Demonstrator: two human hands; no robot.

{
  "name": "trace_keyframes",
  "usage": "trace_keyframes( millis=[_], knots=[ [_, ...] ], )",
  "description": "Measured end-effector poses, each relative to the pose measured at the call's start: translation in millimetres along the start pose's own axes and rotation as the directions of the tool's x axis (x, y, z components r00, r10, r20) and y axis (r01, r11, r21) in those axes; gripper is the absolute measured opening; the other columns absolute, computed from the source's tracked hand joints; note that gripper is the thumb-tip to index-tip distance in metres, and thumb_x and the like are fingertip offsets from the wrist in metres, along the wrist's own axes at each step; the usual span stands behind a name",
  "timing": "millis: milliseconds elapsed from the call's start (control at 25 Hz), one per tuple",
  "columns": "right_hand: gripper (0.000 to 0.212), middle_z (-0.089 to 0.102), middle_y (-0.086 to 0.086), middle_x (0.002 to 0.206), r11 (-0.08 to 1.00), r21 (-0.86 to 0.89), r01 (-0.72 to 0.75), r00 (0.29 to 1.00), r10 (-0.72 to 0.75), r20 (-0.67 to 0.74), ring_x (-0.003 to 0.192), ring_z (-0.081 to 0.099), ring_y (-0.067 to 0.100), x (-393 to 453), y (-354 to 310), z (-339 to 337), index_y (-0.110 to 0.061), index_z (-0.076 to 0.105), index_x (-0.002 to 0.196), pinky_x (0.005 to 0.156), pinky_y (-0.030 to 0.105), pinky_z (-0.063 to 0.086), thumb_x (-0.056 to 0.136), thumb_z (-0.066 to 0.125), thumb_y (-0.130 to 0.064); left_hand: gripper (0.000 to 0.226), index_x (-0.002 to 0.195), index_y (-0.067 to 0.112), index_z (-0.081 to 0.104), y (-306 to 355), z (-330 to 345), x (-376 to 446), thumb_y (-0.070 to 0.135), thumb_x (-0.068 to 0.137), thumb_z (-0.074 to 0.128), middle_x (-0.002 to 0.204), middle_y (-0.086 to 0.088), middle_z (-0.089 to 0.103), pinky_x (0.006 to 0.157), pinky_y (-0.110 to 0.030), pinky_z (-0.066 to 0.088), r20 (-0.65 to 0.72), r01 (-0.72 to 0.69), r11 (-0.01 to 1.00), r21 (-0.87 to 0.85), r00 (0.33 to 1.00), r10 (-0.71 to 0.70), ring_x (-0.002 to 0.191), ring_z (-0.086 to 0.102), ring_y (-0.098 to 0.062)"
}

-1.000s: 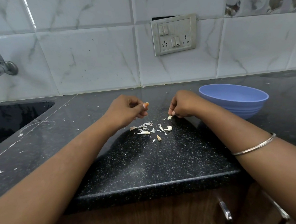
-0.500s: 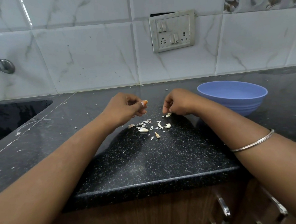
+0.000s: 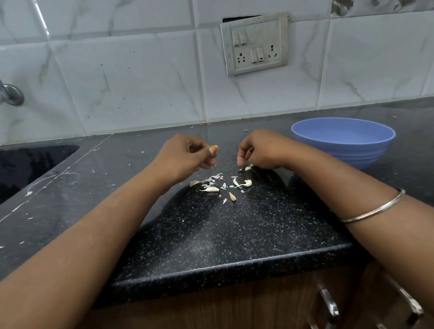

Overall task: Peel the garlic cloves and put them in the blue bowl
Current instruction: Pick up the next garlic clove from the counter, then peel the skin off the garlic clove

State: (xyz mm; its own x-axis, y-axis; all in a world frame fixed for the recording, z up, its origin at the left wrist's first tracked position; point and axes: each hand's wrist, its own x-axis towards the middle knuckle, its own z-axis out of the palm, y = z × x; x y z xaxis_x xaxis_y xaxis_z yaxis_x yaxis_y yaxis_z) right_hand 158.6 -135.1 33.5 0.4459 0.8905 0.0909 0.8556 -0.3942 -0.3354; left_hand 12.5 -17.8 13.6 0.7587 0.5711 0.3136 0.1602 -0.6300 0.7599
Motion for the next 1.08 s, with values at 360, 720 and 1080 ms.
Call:
trace_keyframes(
  millis=[360, 720, 1080],
  knots=[
    [0.011, 0.062, -0.005, 0.08, 0.982, 0.071, 0.176, 0.975, -0.164, -0.147, 0.078, 0.059, 0.015, 5.8, 0.2, 4.7, -0.019, 0.062, 0.084, 0.068, 0.025, 0.043, 0.083, 0.064, -0.008, 0.01, 0.093, 0.012, 0.067, -0.6, -0.9, -0.5, 0.02, 0.088, 0.065, 0.088, -0.011, 0.073, 0.077, -0.03, 0.054, -0.028, -0.027, 0.999, 0.034, 0.999, 0.028, 0.082, 0.071, -0.016],
    [0.021, 0.069, -0.009, 0.085, 0.938, 0.149, 0.312, 0.903, -0.342, 0.259, 0.066, 0.058, -0.005, -6.1, 1.9, -10.1, -0.023, 0.071, 0.098, 0.073, 0.019, 0.045, 0.083, 0.069, -0.008, 0.029, 0.085, 0.011, 0.07, -1.7, 0.2, 0.9, 0.038, 0.09, 0.059, 0.084, 0.001, 0.072, 0.082, -0.034, 0.056, -0.049, -0.025, 0.998, 0.058, 0.998, 0.027, 0.077, 0.069, -0.005],
    [0.011, 0.068, -0.013, 0.071, 0.939, 0.077, 0.336, 0.906, -0.344, 0.248, 0.063, 0.059, -0.003, -5.3, -4.5, -3.2, -0.02, 0.07, 0.094, 0.071, 0.022, 0.046, 0.085, 0.069, -0.013, 0.027, 0.082, 0.013, 0.07, -1.0, -0.3, 1.3, 0.037, 0.09, 0.06, 0.077, -0.002, 0.072, 0.08, -0.031, 0.055, -0.042, -0.016, 0.998, 0.067, 0.999, 0.018, 0.079, 0.069, -0.007]
  ],
)
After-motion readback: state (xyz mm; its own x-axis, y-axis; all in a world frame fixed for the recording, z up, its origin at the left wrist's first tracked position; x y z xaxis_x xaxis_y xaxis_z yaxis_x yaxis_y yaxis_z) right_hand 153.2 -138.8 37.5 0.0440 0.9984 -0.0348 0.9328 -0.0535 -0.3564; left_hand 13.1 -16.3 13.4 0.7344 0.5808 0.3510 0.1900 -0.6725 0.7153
